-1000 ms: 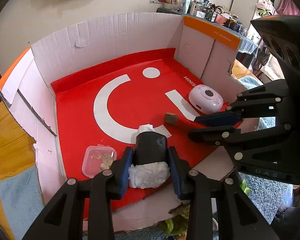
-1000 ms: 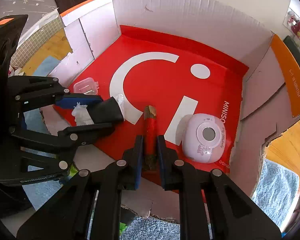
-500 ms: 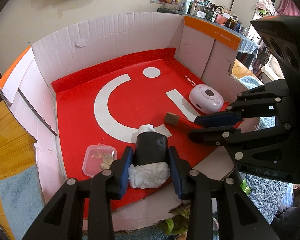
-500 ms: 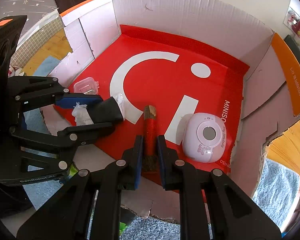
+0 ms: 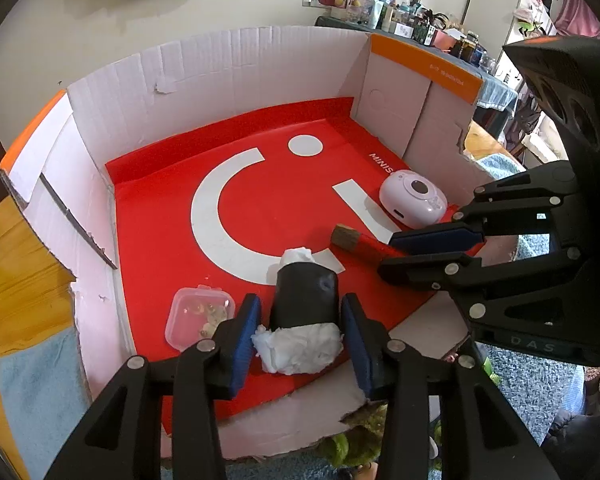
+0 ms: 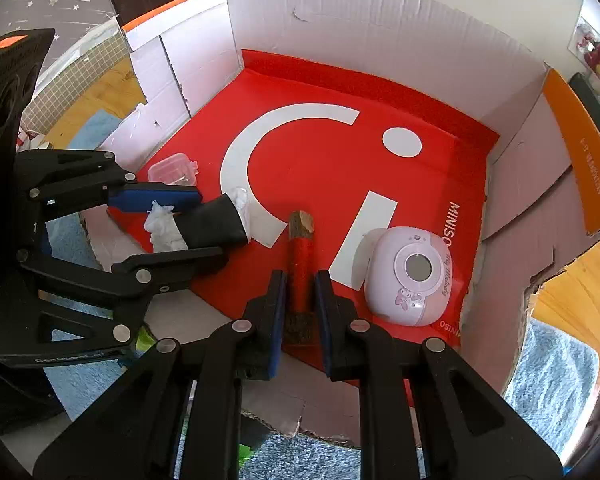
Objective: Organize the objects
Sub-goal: 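Open the left tool releasing the penguin plush while the right tool releases the red brush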
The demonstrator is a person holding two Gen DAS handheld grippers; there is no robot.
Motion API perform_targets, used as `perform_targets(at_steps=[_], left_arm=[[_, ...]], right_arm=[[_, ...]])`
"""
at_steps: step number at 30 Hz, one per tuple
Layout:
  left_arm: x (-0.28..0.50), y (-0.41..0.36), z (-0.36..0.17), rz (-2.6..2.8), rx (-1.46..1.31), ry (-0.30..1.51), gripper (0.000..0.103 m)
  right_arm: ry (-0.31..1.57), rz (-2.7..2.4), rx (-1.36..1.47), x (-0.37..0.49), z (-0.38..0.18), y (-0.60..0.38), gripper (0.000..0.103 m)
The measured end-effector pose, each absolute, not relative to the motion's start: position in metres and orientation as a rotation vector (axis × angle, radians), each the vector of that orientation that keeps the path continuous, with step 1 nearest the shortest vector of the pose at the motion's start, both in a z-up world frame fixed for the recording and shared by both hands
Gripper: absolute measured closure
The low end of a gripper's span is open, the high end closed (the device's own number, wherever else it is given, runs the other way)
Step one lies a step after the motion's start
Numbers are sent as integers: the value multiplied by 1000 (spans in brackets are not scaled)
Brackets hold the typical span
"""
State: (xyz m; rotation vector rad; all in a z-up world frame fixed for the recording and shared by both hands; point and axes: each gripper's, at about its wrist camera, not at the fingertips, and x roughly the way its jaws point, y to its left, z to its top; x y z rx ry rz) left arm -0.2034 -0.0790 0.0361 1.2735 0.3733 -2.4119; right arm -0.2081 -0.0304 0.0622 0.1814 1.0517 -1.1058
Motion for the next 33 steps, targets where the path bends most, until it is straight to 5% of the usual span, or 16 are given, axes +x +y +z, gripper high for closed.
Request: perform_targets(at_steps=[28, 33], left_arm=[[-186, -75, 60, -2433, 1171, 417, 54], [-173, -69, 74, -2452, 1098, 436, 45]], right_arm=[[976, -1117, 153, -208, 81, -19, 88], [924, -1133, 126, -210, 91, -7, 88]])
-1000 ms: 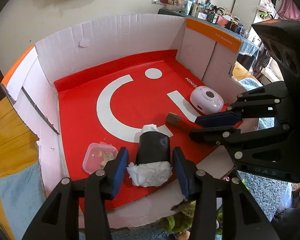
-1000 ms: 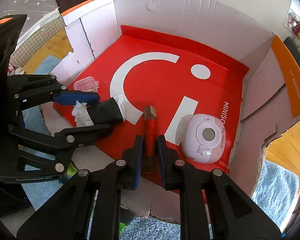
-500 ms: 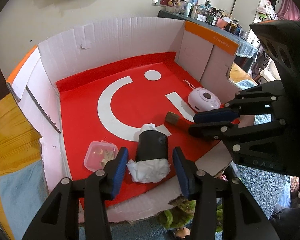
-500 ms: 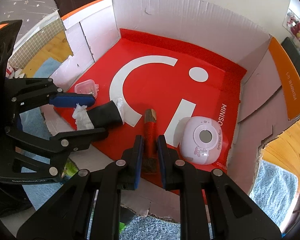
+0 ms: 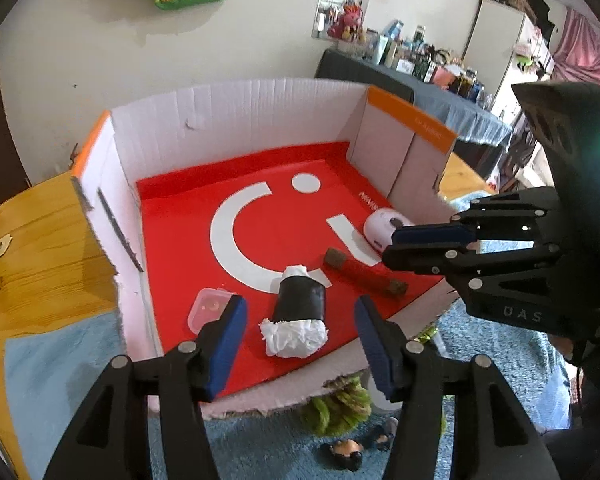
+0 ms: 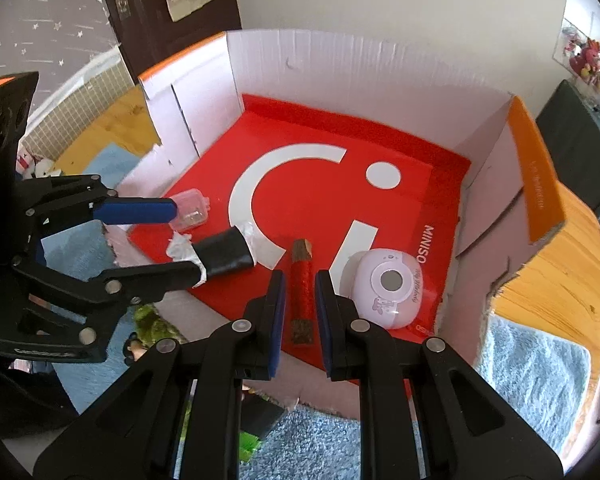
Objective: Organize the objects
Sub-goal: 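Withdraw both tools from the orange box back over the toys on the towel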
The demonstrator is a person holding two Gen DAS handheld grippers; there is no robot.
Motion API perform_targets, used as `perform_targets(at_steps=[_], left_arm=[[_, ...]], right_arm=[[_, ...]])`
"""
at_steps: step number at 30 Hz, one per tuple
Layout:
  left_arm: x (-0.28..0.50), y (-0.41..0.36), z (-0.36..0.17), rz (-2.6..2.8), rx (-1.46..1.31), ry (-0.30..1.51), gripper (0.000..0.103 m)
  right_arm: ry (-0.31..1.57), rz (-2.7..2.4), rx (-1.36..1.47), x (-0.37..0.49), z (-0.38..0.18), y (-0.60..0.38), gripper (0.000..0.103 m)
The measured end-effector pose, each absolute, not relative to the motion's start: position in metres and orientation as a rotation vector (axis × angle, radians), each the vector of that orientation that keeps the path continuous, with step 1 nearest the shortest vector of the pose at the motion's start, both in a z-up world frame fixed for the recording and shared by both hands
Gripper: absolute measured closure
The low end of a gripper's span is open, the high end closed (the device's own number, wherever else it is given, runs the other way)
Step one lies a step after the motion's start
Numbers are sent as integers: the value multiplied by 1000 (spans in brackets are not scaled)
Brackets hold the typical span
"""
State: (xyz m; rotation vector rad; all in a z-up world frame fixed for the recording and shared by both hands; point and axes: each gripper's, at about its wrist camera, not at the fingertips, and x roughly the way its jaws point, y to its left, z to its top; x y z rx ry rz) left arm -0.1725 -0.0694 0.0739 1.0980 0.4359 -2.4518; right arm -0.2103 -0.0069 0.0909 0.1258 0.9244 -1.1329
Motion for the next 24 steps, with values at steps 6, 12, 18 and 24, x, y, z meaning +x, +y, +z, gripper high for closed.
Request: perform_targets(at_steps=[6, 12, 18, 24], left_arm=[[-159, -64, 87, -2457, 1046, 455, 45], [-147, -56, 96, -2449, 994, 441, 41], [-133, -48, 101, -2427, 959, 447, 41], [-121, -35, 105, -2417, 925, 420, 36]], right_arm=[[829, -1180, 75, -211, 106, 13, 88], [788, -1218, 50, -211, 116, 32, 88], [746, -1239, 30, -215, 120, 49, 88], [710, -1273, 8, -219, 120, 66, 88]])
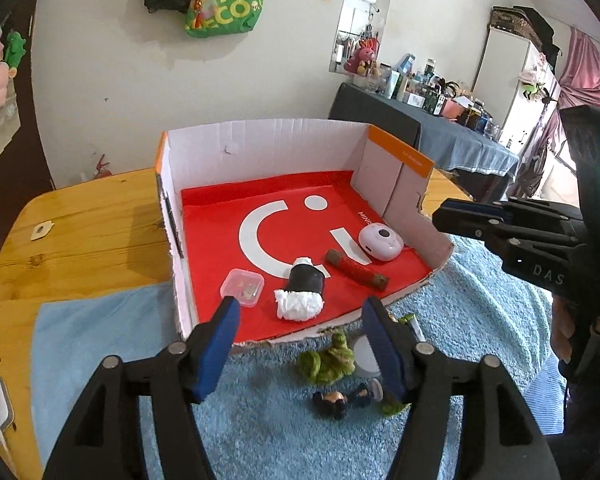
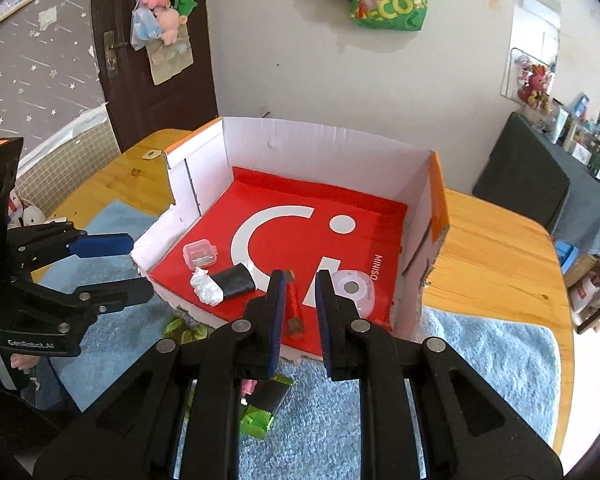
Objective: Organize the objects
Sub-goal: 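Withdraw both tools from the orange box back over the toys on the towel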
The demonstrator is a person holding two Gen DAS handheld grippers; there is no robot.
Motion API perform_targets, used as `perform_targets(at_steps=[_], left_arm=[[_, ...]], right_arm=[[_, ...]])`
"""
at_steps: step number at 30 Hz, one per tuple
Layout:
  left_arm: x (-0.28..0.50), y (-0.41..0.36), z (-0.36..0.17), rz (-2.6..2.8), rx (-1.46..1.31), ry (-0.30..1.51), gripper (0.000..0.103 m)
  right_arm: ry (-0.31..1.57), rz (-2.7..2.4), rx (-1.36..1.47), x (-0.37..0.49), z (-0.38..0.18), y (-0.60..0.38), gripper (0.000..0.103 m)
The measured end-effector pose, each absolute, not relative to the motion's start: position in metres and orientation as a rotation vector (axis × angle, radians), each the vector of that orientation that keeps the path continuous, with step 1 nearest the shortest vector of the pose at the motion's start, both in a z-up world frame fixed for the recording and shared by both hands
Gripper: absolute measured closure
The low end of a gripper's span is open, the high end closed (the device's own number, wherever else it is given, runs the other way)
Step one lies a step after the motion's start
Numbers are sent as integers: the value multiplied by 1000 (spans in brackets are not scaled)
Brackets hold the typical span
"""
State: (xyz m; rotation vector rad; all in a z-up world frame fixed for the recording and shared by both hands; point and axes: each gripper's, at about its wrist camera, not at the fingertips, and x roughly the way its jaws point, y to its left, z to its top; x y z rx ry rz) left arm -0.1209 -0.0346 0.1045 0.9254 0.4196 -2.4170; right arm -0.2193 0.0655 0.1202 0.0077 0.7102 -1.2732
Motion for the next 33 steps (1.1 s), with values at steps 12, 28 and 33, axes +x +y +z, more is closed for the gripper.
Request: perform_targets(at_steps=[12, 28, 33], left_arm=[[-104, -11, 104, -2424, 893, 415, 35], [-78, 10, 91, -2357, 803, 426, 15], [-74, 15, 78, -2318, 809, 433, 13]], right_arm=[[639, -1309, -56, -224, 119, 103, 20], [581, -1382, -53, -237, 92, 139, 17], [571, -1413, -31, -245, 78, 144, 17]])
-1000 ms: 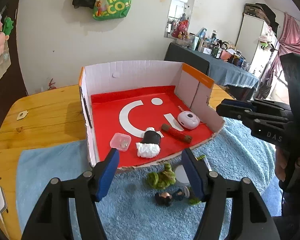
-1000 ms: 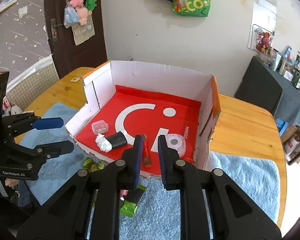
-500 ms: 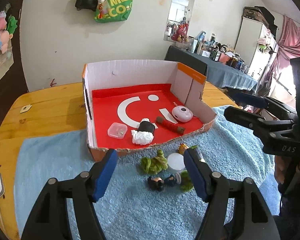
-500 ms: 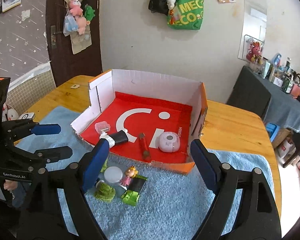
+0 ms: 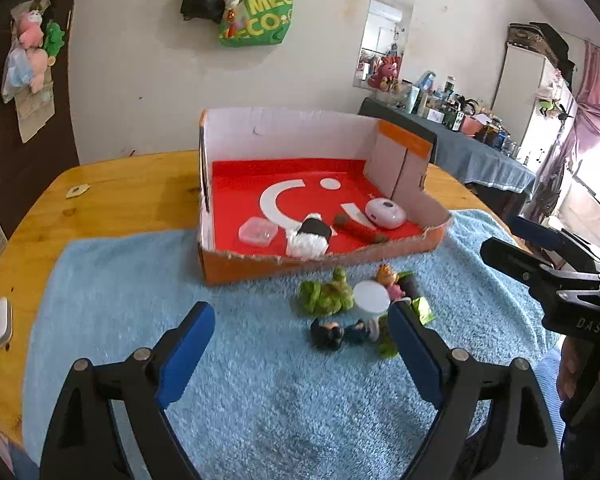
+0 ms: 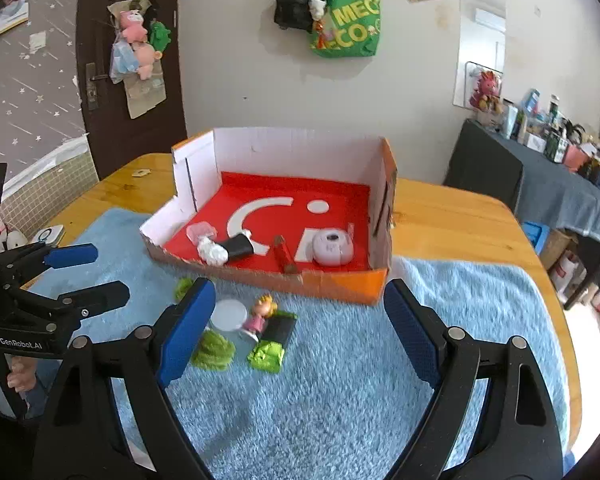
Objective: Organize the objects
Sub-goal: 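Withdraw both tools from the orange box back over the toys on the towel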
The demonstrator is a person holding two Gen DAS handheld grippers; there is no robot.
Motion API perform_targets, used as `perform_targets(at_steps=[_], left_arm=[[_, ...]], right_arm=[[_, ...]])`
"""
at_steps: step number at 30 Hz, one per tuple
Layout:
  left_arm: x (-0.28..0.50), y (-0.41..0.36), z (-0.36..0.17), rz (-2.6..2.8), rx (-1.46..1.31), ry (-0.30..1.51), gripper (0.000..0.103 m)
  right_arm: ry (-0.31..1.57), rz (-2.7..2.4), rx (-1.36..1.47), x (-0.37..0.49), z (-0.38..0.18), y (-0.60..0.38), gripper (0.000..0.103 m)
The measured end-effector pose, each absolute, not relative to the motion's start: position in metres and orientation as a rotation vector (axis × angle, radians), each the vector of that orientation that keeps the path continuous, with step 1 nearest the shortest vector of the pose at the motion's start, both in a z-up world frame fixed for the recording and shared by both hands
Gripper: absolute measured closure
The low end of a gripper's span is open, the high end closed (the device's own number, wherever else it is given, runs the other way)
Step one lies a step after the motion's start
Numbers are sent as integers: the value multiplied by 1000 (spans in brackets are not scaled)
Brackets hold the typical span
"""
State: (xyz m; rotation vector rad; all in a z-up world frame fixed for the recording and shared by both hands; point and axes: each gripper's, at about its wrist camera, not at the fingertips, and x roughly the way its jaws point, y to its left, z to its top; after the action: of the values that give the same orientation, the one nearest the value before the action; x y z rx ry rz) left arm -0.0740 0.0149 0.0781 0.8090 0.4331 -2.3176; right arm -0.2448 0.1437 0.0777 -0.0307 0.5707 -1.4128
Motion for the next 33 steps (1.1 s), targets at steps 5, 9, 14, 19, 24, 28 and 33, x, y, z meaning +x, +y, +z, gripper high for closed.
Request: perform_targets(at_steps=[5, 9, 14, 19, 24, 28, 33], left_arm=[[-72, 20, 69, -2289, 811, 425, 13], [-71, 23, 58, -2277, 826, 435, 13], [-71, 27, 46, -2266, 855, 452, 13], [-72, 29, 38, -2258, 866, 463, 13], [-72, 31, 32, -2253, 880, 471, 13], [-73, 31, 29, -2251, 887, 474, 13], [-73, 31, 29, -2248, 892, 476, 13]], right_arm=[[567, -1426, -12, -250, 65, 146, 17], [576, -1436, 4, -254, 54, 147, 17], [585, -1438, 41, -260, 42, 146, 17], [600, -1442, 55, -263, 33, 147, 17], [612, -1443, 74, -266, 27, 146, 17], [624, -1445, 87, -267, 23, 145, 17], [628, -1444, 89, -269, 21, 144, 17]])
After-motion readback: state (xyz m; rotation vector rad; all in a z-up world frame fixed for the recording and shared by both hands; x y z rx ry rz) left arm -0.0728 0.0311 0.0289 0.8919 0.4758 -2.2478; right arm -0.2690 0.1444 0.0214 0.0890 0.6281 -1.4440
